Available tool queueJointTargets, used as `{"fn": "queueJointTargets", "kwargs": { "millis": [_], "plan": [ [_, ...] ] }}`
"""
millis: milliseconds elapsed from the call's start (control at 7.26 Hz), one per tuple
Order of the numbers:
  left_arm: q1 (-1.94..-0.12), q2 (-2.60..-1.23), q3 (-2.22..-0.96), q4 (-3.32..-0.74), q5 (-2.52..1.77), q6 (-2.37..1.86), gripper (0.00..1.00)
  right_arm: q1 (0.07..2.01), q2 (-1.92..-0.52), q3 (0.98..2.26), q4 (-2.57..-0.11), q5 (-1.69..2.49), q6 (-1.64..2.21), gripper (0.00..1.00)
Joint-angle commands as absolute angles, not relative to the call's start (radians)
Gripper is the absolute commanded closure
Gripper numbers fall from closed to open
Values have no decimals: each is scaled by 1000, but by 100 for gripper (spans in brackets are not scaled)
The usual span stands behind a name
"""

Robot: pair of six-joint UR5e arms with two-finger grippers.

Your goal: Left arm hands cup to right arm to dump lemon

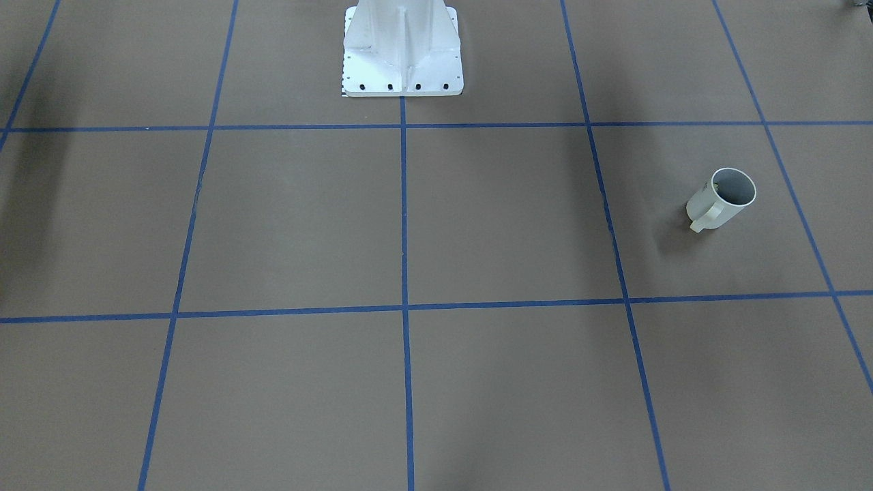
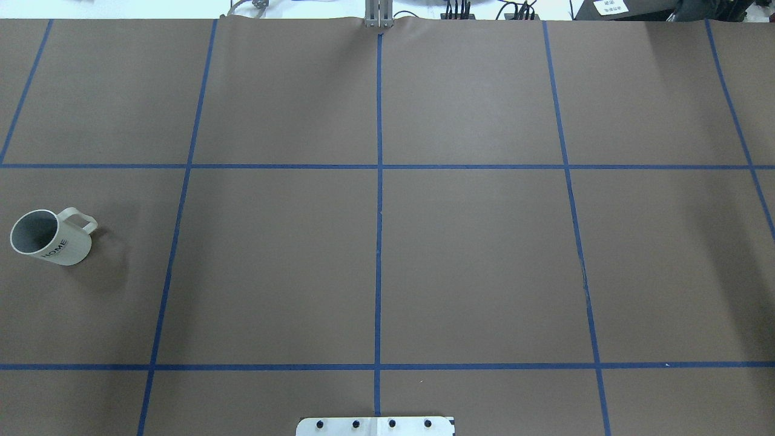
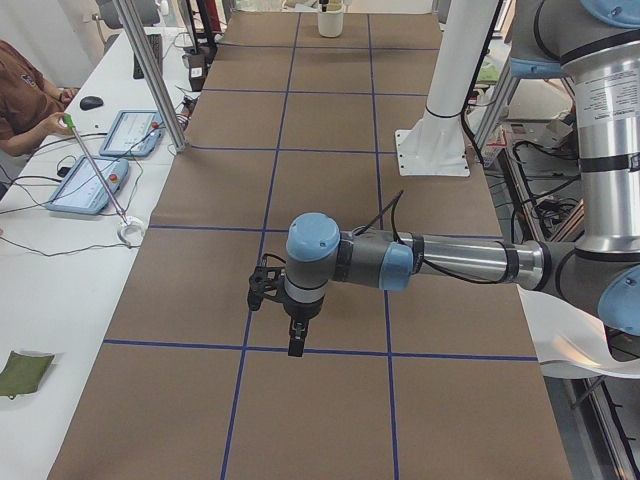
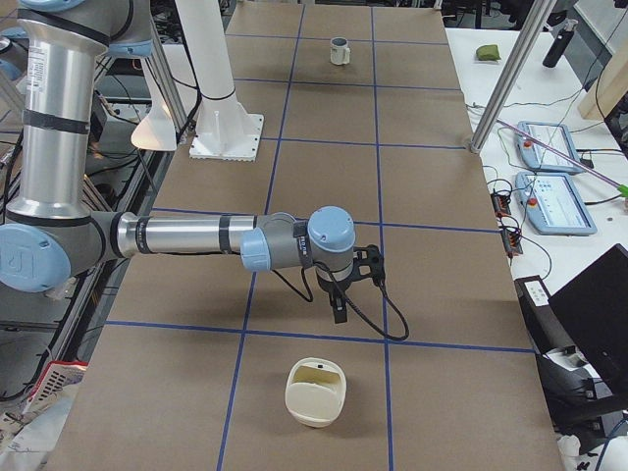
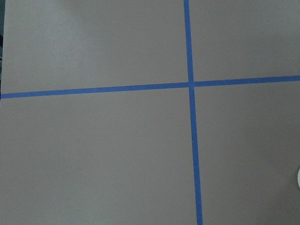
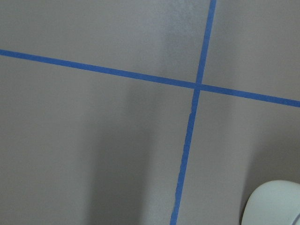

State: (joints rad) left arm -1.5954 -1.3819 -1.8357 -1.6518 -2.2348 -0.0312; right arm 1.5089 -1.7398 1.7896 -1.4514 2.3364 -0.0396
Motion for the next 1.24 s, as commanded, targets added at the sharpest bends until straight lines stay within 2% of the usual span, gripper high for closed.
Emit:
{"fn": "queueJointTargets", "kwargs": {
  "millis": [0, 689, 827, 1102],
  "plan": [
    [-1595, -1384, -1836, -1651, -2325, -35, 0, 1502, -1744, 1775, -1474, 2310, -83, 0],
    [-1579, -1353, -1829, -1718, -2437, -38, 0, 1502, -1736, 1781, -1463, 2342, -78, 0],
    [-1498, -1356, -1835, -1736, -2444, -73, 0, 1502, -1735, 1778, -1459, 2370, -72, 0],
    [-1329, -1358, -1829, -1936, -2421, -327, 0, 1499, -1732, 1781, -1457, 2372, -72, 0]
  ]
}}
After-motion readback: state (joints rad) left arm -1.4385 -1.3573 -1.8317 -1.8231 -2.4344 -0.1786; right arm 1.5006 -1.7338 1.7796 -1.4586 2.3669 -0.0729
